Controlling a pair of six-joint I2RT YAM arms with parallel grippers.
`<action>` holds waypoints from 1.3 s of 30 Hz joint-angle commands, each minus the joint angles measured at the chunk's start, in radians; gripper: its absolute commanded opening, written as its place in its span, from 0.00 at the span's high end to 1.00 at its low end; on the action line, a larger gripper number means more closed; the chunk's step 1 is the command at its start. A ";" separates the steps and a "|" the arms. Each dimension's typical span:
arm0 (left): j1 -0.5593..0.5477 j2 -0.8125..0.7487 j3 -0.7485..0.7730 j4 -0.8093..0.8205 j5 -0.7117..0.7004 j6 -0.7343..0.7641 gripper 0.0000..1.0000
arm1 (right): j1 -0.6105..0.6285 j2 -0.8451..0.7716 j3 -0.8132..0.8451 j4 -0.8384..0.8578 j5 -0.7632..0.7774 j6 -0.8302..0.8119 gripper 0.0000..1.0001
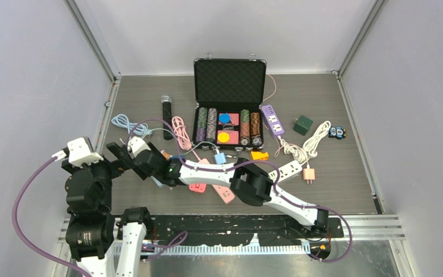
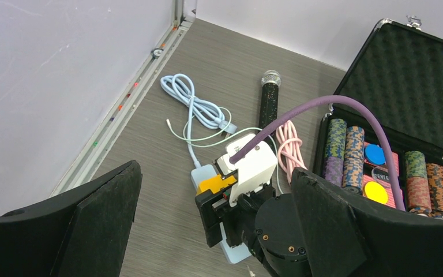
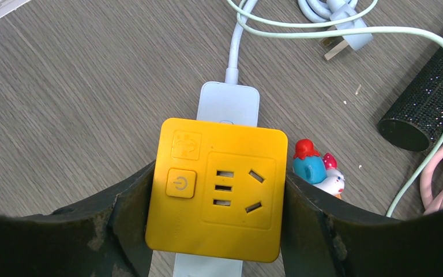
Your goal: Insert the plug
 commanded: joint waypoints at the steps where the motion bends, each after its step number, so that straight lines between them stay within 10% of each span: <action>1: -0.005 0.013 0.030 0.029 -0.010 0.022 0.00 | 0.001 0.043 -0.034 -0.127 -0.007 -0.049 0.95; 12: -0.009 0.015 0.019 0.033 -0.013 0.023 0.00 | 0.001 0.013 -0.130 -0.113 -0.034 -0.030 0.94; 19: -0.009 0.020 0.013 0.041 -0.014 0.020 0.01 | -0.017 -0.095 0.057 -0.227 -0.110 -0.008 0.19; 23: -0.009 0.032 0.027 0.042 -0.021 0.018 0.00 | -0.028 -0.166 0.142 -0.231 -0.180 -0.006 0.01; 33: -0.009 0.036 -0.002 0.085 0.013 -0.013 0.00 | -0.072 -0.442 -0.157 -0.127 -0.265 0.062 0.01; 39: -0.012 0.018 -0.064 0.150 0.016 -0.118 0.00 | -0.141 -0.627 -0.513 -0.107 -0.315 0.170 0.32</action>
